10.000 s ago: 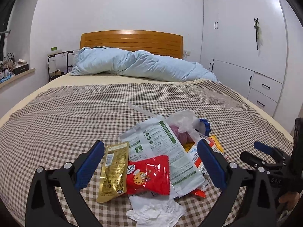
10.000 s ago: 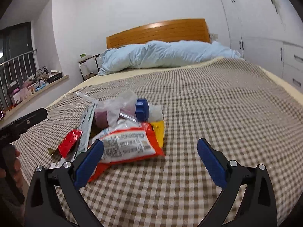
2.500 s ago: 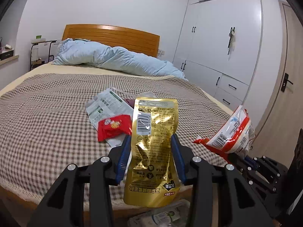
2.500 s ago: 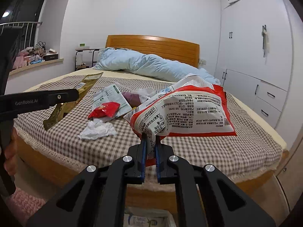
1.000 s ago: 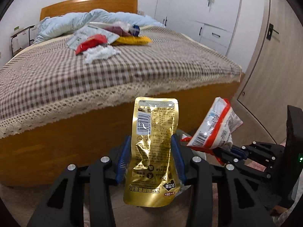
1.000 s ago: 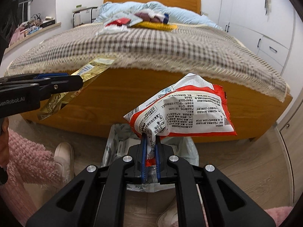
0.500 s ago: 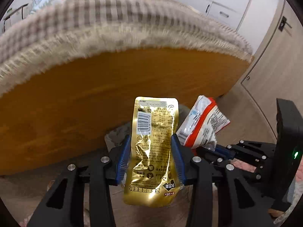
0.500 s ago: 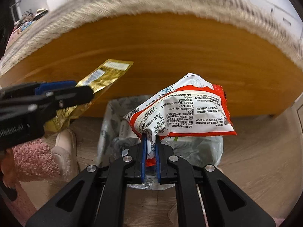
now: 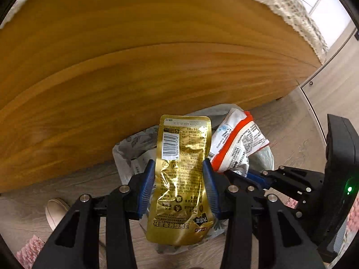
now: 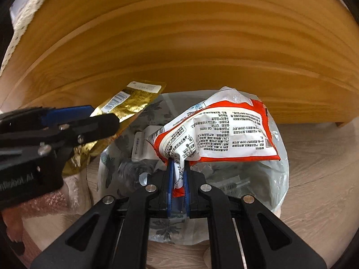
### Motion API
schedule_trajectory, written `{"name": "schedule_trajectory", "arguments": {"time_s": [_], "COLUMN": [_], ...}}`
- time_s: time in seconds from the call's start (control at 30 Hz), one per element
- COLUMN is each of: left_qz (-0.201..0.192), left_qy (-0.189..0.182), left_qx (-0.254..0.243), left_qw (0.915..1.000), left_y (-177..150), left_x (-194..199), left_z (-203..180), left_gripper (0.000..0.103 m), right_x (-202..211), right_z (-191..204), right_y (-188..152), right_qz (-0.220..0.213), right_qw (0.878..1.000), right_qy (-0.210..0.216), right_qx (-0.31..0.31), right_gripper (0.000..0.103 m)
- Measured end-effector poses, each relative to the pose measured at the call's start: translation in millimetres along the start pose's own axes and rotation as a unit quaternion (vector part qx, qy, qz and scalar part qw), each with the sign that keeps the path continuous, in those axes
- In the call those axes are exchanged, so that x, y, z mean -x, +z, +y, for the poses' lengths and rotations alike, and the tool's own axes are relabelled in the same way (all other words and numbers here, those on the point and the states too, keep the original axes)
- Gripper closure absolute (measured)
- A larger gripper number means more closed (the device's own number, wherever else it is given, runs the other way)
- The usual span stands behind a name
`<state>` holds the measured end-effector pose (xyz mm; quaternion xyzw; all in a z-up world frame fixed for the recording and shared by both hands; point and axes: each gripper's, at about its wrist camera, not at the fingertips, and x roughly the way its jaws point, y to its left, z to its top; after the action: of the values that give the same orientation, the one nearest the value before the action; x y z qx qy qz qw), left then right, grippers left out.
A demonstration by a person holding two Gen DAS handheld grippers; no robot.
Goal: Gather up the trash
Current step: 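Open both tools to drop the gold wrapper and snack bag into the bin, then raise both open tools from the bin back over the bed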
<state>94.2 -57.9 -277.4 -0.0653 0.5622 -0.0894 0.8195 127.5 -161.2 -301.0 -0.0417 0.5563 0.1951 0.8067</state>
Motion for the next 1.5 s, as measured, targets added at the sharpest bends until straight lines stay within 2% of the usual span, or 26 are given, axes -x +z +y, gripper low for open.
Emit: {"name": "schedule_trajectory", "arguments": {"time_s": [0.13, 0.23, 0.3, 0.43, 0.53, 0.63, 0.67, 0.73, 0.83, 0.87, 0.93, 1.13, 1.5], "left_qz": [0.011, 0.017, 0.016, 0.022, 0.021, 0.018, 0.019, 0.021, 0.020, 0.018, 0.014, 0.017, -0.023], "left_qy": [-0.001, -0.021, -0.034, -0.049, -0.046, -0.040, -0.037, -0.029, -0.021, -0.015, -0.013, -0.011, -0.008], "left_qx": [0.007, 0.017, 0.027, 0.043, 0.041, 0.039, 0.041, 0.044, 0.050, 0.054, 0.058, 0.052, 0.013], "left_qw": [0.9999, 0.9995, 0.9989, 0.9976, 0.9979, 0.9982, 0.9983, 0.9984, 0.9984, 0.9983, 0.9981, 0.9984, 0.9996], "left_y": [2.2, 5.6, 4.3, 3.1, 1.2, 0.0, -0.7, -2.3, -4.8, -6.1, -7.5, -14.3, -19.4], "left_x": [-4.6, -4.1, -3.2, -1.7, 0.9, 4.0, 4.8, 7.7, 12.5, 14.7, 16.0, 25.8, 56.3], "left_z": [1.2, 3.6, 8.2, 17.0, 20.0, 19.7, 19.9, 21.1, 21.6, 22.2, 23.3, 20.0, 7.0], "left_gripper": [0.056, 0.053, 0.052, 0.050, 0.036, 0.031, 0.025, 0.021, 0.009, 0.008, 0.008, 0.008, 0.008], "right_x": [-2.4, -2.5, -2.6, 6.2, 12.1, 20.7, 22.5, 28.3, 32.2, 33.8, 38.6, 38.6, 53.1], "right_z": [-9.4, -13.7, -15.7, -19.4, -26.4, -29.5, -30.1, -31.1, -34.8, -33.6, -36.0, -36.3, -28.0], "right_y": [4.9, 8.8, 6.5, 6.0, 4.9, 3.7, 3.2, 1.5, 2.5, 1.7, 1.2, -4.6, -8.9], "right_qz": [0.020, 0.032, 0.033, 0.032, 0.036, 0.043, 0.042, 0.048, 0.051, 0.050, 0.045, 0.038, 0.013], "right_qw": [1.000, 0.999, 0.999, 0.999, 0.999, 0.998, 0.998, 0.997, 0.996, 0.996, 0.996, 0.994, 0.995], "right_qy": [0.004, 0.004, 0.002, -0.004, -0.014, -0.026, -0.035, -0.046, -0.057, -0.061, -0.072, -0.090, -0.094], "right_qx": [-0.015, -0.017, -0.021, -0.025, -0.033, -0.038, -0.036, -0.038, -0.039, -0.038, -0.036, -0.039, -0.042], "right_gripper": [0.093, 0.079, 0.060, 0.045, 0.036, 0.029, 0.027, 0.018, 0.014, 0.012, 0.008, 0.008, 0.008]}}
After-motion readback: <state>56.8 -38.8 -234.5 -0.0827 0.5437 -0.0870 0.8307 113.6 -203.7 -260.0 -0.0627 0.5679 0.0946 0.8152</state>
